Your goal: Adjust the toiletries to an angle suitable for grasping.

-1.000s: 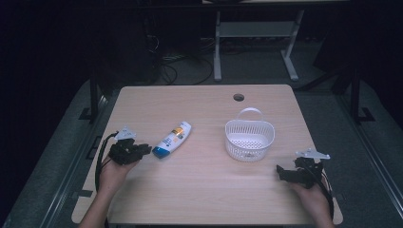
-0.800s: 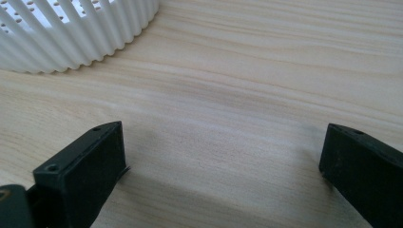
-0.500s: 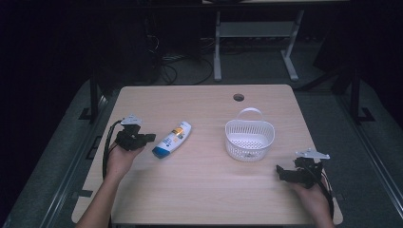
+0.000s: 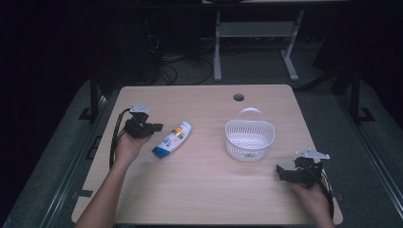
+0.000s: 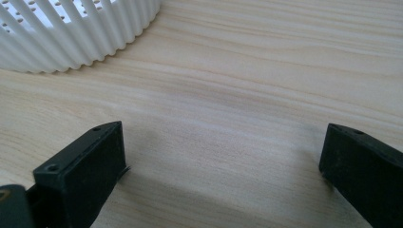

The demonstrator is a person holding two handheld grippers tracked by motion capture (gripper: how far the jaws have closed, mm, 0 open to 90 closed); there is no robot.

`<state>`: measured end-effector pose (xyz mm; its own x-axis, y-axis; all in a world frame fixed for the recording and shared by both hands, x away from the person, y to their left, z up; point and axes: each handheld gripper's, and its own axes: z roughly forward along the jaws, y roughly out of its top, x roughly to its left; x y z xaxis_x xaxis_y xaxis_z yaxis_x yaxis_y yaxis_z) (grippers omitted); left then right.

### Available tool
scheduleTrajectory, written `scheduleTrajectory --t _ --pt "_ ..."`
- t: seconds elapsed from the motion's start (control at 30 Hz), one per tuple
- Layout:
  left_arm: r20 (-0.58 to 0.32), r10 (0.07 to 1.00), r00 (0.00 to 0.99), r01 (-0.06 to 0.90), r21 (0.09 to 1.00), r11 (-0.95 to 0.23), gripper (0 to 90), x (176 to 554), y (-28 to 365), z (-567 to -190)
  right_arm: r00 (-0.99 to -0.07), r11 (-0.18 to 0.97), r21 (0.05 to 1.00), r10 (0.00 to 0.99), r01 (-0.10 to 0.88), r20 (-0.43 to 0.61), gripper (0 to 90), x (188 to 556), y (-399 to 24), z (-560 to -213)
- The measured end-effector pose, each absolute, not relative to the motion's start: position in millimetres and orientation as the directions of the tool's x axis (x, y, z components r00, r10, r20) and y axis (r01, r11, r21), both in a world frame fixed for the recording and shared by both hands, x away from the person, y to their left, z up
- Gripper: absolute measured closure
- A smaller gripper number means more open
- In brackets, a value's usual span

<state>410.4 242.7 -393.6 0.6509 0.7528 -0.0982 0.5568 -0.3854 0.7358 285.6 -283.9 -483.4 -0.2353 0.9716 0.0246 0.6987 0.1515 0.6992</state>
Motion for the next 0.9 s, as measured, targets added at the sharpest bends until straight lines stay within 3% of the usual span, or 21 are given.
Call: scheduleTrajectory --t 0.9 --pt "-0.075 0.746 0.662 0.567 0.701 -0.432 90.0 474 201 -411 -0.237 0.153 0.699 0.971 0.698 0.024 0.9 286 -284 -483"
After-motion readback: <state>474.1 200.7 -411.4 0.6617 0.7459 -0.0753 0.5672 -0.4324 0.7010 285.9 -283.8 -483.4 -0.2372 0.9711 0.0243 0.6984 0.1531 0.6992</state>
